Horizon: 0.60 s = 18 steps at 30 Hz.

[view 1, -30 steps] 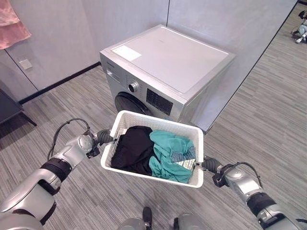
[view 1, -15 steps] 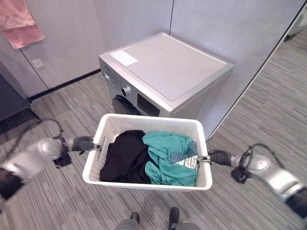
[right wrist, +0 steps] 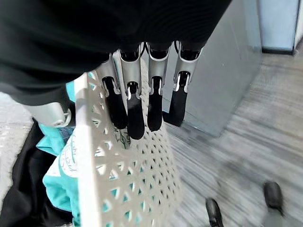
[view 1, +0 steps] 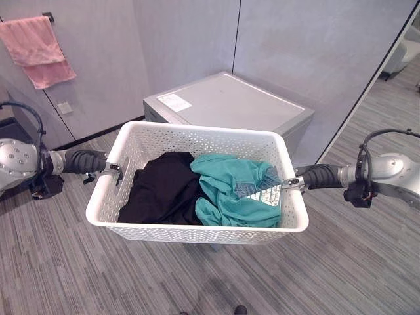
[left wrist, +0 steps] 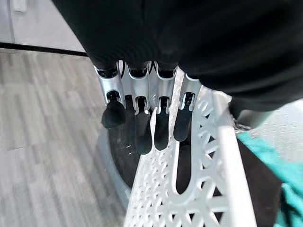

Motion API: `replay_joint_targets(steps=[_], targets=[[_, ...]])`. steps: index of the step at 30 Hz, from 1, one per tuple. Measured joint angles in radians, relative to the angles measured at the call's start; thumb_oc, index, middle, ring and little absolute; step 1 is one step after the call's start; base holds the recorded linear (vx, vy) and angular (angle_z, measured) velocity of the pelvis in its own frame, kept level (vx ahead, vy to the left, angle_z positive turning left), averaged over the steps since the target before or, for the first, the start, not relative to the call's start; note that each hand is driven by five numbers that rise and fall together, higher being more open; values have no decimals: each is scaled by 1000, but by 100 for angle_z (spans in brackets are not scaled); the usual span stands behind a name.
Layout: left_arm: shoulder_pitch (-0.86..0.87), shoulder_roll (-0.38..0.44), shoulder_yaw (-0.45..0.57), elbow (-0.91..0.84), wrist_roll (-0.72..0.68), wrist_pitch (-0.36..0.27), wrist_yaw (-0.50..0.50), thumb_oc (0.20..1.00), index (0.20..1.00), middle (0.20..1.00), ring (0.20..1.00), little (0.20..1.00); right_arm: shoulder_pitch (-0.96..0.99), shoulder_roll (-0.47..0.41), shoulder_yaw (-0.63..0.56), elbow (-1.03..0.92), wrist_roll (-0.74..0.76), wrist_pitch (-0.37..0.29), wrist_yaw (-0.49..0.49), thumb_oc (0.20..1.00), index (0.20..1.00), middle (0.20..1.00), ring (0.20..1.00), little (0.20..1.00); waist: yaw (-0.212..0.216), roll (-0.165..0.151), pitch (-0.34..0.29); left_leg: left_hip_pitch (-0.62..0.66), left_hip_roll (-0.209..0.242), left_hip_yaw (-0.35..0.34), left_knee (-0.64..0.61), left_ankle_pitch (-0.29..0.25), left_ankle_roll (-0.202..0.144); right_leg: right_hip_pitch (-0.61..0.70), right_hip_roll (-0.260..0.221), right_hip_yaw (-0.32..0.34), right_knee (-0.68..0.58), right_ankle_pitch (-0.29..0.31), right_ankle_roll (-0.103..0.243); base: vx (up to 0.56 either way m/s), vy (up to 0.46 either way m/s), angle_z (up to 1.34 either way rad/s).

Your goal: Grab the laundry basket,head to the washer,open it,put in the laundry and shut it.

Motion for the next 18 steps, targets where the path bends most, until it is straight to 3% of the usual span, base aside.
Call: replay_joint_targets(steps=[4,5,7,8,13,15,18], targets=[[6,-128,31,152,-39,-20,-1,200,200,200,200,200,-30,18,-21,120,16,-59,-19,200,200,200,200,200,-11,22,-21,-4,-4,2,-2,1,0,-11,-4,4,5,-3,0,11,11,-3],[6,-209,50,253,-41,-31,1,200,200,200,200,200,-23,68,-89,222,15,-76,-50,200,200,200,200,200,-17,22,-25,-19,-4,5,-3,7,-3,-31,-4,9,10,-1,-2,13,19,-9],[3,-261,67,310,-39,-31,10,200,200,200,200,200,-26,113,-129,295,11,-80,-93,200,200,200,200,200,-27,18,-30,-39,-2,10,-4,17,-1,-54,-1,13,9,8,-4,31,22,-20],[-4,-356,67,427,-24,-31,12,200,200,200,200,200,-26,206,-144,419,-10,-76,-108,200,200,200,200,200,-29,9,-36,-41,4,34,-4,19,-1,-70,7,37,10,13,-5,33,22,-35],[-5,-492,76,621,27,-32,31,200,200,200,200,200,-20,342,-229,604,-72,-60,-146,200,200,200,200,200,-46,-17,-41,-68,14,61,-3,20,-3,-109,21,62,5,28,-14,-4,29,-23],[31,-546,170,723,65,-30,33,200,200,200,200,200,-31,430,-258,671,-116,-42,-175,200,200,200,200,200,-47,-28,-40,-75,17,95,-6,21,-3,-132,28,93,-2,41,-18,7,38,-39],[34,-574,193,783,111,-19,46,200,200,200,200,200,-34,490,-254,691,-151,-14,-187,200,200,200,200,200,-56,-27,-39,-74,15,113,-16,20,-3,-133,30,106,-26,59,-19,8,31,-25]])
